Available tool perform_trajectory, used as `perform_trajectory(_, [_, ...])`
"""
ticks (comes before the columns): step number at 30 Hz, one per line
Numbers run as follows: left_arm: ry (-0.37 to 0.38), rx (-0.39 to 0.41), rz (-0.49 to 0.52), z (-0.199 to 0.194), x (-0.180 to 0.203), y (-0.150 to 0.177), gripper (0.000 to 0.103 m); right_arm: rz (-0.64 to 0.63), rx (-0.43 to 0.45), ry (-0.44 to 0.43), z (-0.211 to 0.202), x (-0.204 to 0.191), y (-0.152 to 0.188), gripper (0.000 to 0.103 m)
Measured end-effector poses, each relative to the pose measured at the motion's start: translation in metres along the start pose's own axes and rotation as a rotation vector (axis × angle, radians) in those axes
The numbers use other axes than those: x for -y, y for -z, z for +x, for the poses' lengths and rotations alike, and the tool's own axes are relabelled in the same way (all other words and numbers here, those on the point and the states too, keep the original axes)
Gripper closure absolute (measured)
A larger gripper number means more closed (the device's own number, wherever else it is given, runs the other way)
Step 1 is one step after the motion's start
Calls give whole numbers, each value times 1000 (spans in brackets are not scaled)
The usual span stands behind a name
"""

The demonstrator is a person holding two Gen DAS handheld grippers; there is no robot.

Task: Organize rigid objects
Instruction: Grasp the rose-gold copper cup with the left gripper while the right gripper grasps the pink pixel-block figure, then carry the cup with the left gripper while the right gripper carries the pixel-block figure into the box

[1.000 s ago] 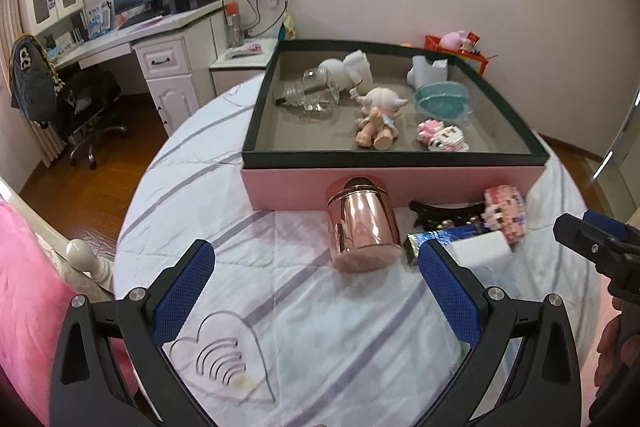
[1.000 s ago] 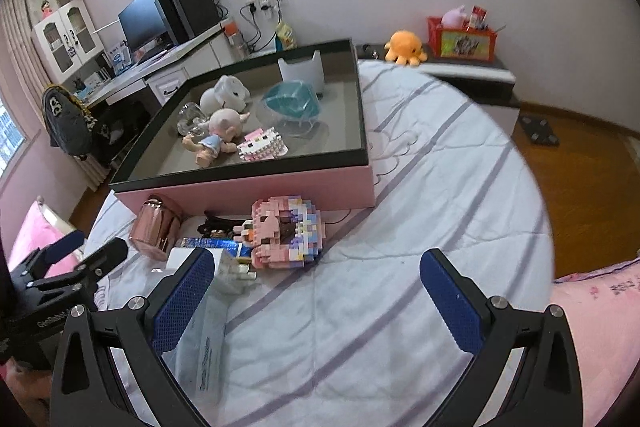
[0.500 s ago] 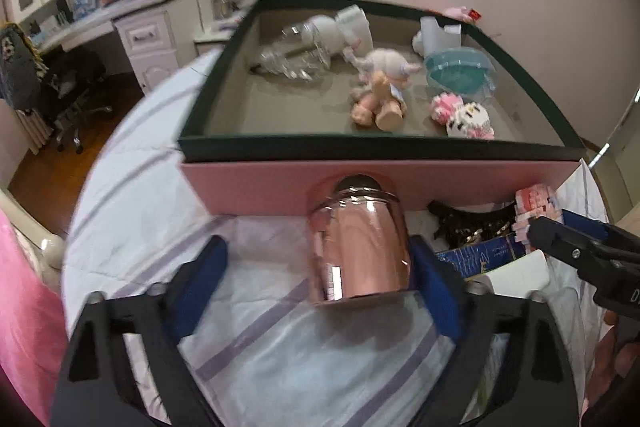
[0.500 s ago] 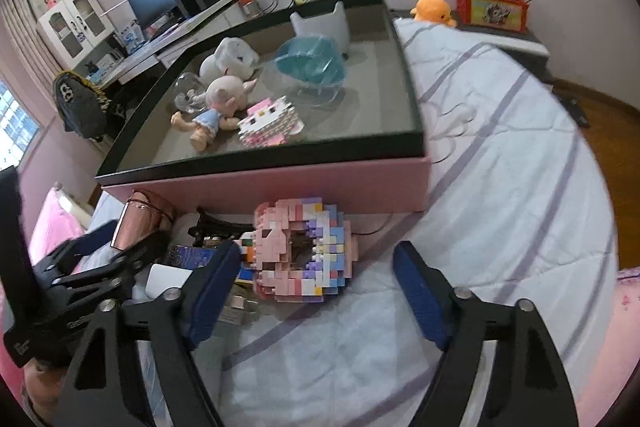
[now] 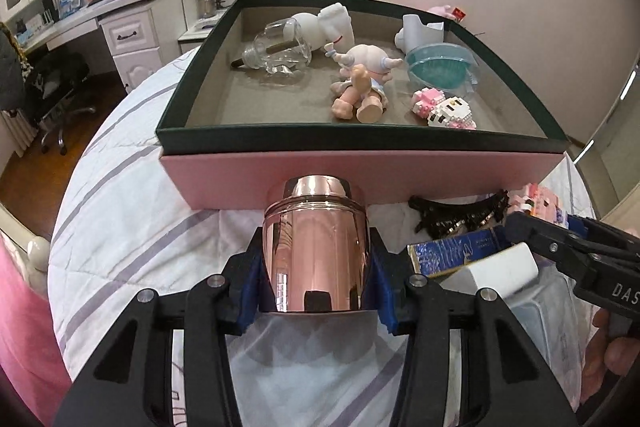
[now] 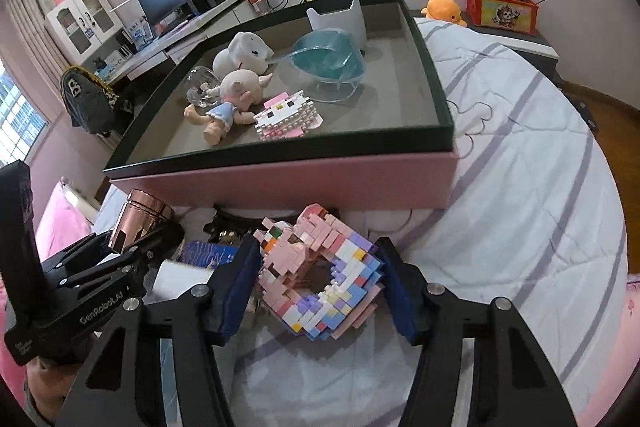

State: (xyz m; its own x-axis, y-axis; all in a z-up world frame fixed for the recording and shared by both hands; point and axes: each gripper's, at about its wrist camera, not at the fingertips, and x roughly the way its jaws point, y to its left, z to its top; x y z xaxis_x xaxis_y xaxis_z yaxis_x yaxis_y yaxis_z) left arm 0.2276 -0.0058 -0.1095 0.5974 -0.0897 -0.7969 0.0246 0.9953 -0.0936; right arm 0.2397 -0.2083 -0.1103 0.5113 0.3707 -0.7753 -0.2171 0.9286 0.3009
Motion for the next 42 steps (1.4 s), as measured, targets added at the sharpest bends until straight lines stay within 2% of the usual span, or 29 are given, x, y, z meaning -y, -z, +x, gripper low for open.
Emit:
perform_trajectory(10, [7, 20, -11, -22, -9, 11, 56, 13, 32, 4, -22, 1, 10, 43])
perform_trajectory(18, [8, 61, -19, -45, -15, 7, 56, -11, 72, -4, -40, -11, 6, 43])
perform_trajectory(22, [15, 104, -3, -61, -14, -6, 56, -40, 115, -3, -57, -19, -7, 43])
perform_trajectory(29, [24, 197, 21, -80, -12, -50, 56, -88, 187, 21, -71, -30, -50, 43])
perform_trajectory(34, [17, 219, 20, -72, -15, -79, 56, -105, 205, 47, -63, -33, -79, 43])
perform_trajectory(42, [16, 165, 21, -26, -14, -101, 56, -96, 149, 86, -21, -22, -96, 43])
